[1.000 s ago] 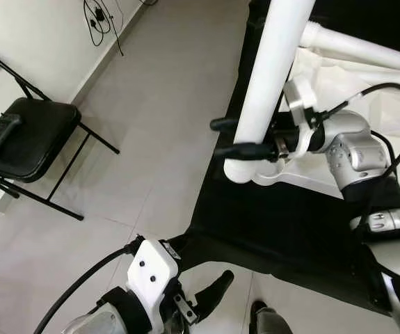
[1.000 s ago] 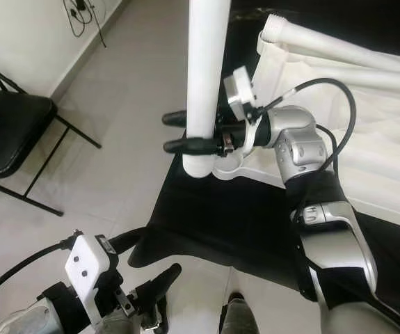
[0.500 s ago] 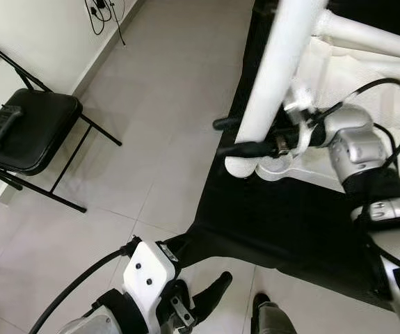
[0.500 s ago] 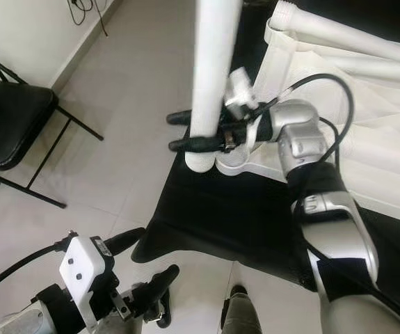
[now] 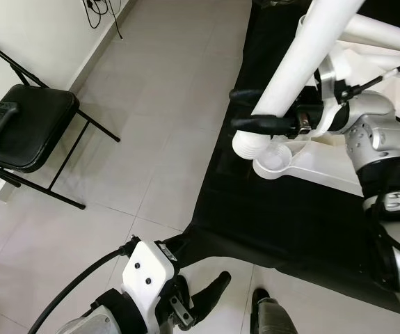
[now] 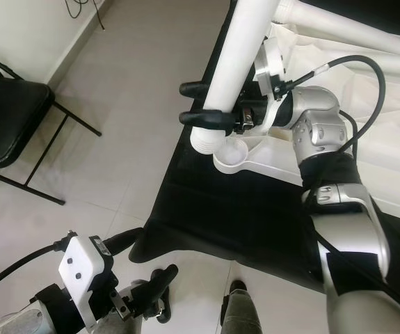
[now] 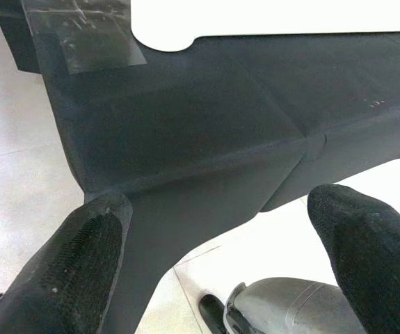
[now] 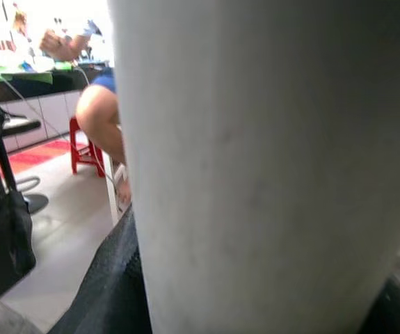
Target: Building children table
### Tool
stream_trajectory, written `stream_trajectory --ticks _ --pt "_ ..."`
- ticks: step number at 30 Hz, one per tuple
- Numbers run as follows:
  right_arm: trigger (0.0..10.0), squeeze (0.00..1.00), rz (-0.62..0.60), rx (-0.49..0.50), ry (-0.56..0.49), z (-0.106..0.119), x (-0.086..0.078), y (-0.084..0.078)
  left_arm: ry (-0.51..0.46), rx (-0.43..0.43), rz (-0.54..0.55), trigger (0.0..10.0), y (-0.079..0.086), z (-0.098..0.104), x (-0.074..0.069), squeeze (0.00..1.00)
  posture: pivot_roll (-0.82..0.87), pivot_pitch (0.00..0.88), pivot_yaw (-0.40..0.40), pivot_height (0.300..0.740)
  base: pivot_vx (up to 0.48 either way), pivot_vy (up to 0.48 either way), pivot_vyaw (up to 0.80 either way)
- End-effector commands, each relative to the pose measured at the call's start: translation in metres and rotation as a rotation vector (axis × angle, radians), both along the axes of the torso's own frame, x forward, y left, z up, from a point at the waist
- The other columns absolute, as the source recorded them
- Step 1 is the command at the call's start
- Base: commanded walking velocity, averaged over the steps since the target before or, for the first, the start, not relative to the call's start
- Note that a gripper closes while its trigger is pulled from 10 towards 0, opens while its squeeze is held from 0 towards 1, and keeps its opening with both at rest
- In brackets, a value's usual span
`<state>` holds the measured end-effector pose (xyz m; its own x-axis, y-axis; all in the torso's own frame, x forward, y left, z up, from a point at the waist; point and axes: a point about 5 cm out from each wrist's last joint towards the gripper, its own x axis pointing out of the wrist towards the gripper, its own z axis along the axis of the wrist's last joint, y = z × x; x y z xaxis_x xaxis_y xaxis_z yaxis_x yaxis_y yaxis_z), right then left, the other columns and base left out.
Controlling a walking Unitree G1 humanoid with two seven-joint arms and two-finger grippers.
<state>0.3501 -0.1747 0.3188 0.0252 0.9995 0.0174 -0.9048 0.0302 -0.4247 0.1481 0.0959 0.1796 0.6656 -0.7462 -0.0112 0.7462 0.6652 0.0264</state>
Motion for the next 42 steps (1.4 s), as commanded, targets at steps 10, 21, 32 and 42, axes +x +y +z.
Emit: stream_trajectory --ticks 10,21,32,42 --pt "10.0 0.0 0.009 -0.113 0.024 -0.018 -0.008 -0.004 0.028 0.012 -0.013 10.0 0.002 -0.002 -0.005 0.0 0.07 0.399 0.101 0.74 0.0 0.0 0.0" --pt "10.0 0.0 0.017 -0.149 0.029 -0.025 -0.01 -0.005 0.028 0.016 -0.016 10.0 0.002 -0.003 -0.004 0.0 0.07 0.387 0.104 0.74 0.0 0.0 0.0" --pt "10.0 0.0 -0.047 -0.151 0.041 -0.024 -0.007 -0.02 0.029 0.019 -0.014 10.0 0.002 -0.004 -0.005 0.0 0.06 0.375 0.104 0.74 0.0 0.0 0.0" --pt "10.0 0.0 -0.051 -0.165 0.043 -0.022 -0.009 -0.024 0.031 0.018 -0.017 10.0 0.002 -0.004 -0.005 0.0 0.07 0.382 0.109 0.74 0.0 0.0 0.0"
